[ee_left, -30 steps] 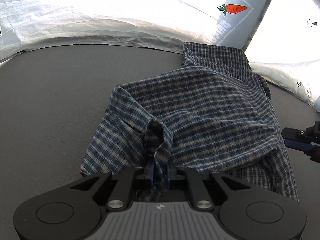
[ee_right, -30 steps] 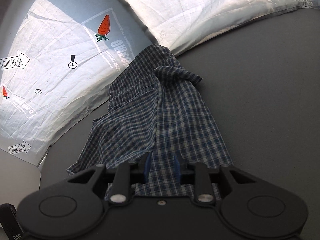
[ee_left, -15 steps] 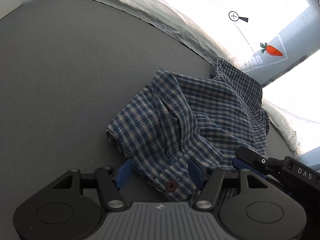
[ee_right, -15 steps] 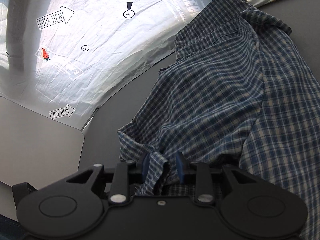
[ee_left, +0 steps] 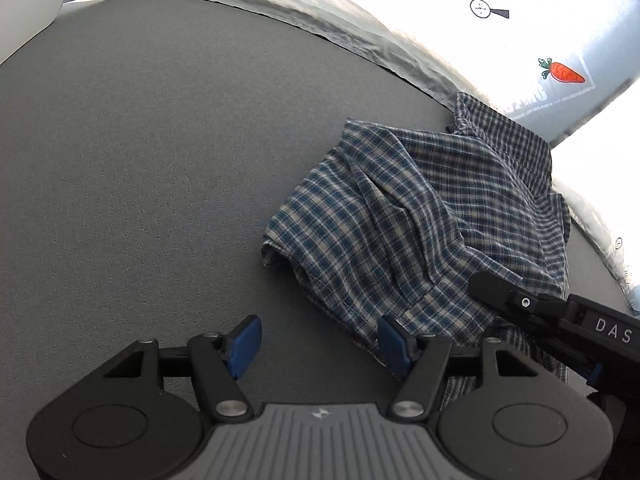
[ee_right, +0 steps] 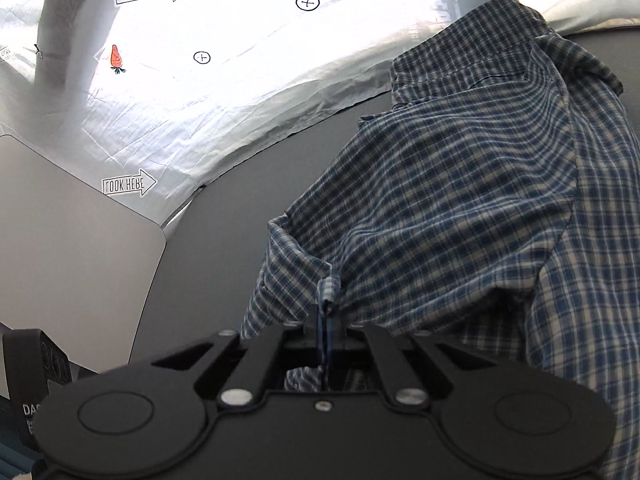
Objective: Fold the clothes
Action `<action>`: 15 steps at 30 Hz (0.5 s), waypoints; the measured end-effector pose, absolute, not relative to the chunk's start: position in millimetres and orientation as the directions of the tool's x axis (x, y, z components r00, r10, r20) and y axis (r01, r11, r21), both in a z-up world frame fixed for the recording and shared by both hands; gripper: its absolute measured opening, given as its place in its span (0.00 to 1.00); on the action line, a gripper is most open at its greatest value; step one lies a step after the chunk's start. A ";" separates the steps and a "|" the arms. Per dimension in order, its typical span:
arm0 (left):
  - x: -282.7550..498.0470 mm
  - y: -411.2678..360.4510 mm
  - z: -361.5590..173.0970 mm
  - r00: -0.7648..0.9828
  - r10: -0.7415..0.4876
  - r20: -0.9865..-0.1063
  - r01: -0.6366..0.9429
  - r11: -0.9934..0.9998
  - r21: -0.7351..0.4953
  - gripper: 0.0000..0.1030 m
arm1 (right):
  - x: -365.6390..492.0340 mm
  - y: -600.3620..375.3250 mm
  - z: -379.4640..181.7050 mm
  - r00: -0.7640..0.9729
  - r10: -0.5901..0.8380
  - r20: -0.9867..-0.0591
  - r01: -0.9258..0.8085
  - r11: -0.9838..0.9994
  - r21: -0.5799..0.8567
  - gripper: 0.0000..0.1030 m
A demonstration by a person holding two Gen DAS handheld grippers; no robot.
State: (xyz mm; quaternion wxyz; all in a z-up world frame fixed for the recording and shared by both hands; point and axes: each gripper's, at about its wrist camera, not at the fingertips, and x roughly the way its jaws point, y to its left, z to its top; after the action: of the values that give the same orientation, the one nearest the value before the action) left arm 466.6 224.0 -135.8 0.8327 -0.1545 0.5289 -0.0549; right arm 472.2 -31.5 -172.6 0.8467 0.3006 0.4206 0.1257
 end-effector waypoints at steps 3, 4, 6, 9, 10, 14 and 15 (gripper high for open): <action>453.4 213.5 -128.6 0.435 -0.259 -0.862 -0.037 0.952 -0.305 0.63 | 446.2 -46.0 -154.4 0.645 0.427 -0.633 0.077 0.788 0.610 0.02; 449.1 210.1 -126.2 0.435 -0.261 -0.862 -0.025 0.953 -0.301 0.63 | 437.3 -50.4 -149.7 0.655 0.413 -0.633 0.095 0.786 0.611 0.02; 440.3 203.1 -121.4 0.435 -0.263 -0.861 -0.002 0.956 -0.294 0.63 | 417.8 -59.2 -140.3 0.676 0.368 -0.638 0.146 0.782 0.606 0.02; 427.2 192.6 -114.1 0.435 -0.268 -0.860 0.033 0.959 -0.282 0.63 | 385.0 -71.6 -129.1 0.705 0.315 -0.636 0.200 0.771 0.604 0.02; 420.0 188.2 -113.6 0.431 -0.265 -0.863 0.045 0.961 -0.273 0.63 | 374.6 -74.5 -126.9 0.711 0.303 -0.635 0.214 0.767 0.606 0.02; 385.7 169.0 -116.0 0.407 -0.248 -0.879 0.093 0.969 -0.230 0.63 | 338.8 -79.2 -125.2 0.718 0.279 -0.638 0.254 0.749 0.612 0.02; 376.5 164.9 -116.8 0.400 -0.247 -0.882 0.106 0.969 -0.223 0.63 | 329.9 -80.4 -124.8 0.719 0.273 -0.639 0.264 0.744 0.614 0.02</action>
State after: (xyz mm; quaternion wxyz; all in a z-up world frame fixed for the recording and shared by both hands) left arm 376.5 164.9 -116.8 0.8341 -0.0656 0.5373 -0.1059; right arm 329.9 -80.4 -124.8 0.8553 0.3578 0.3748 0.0027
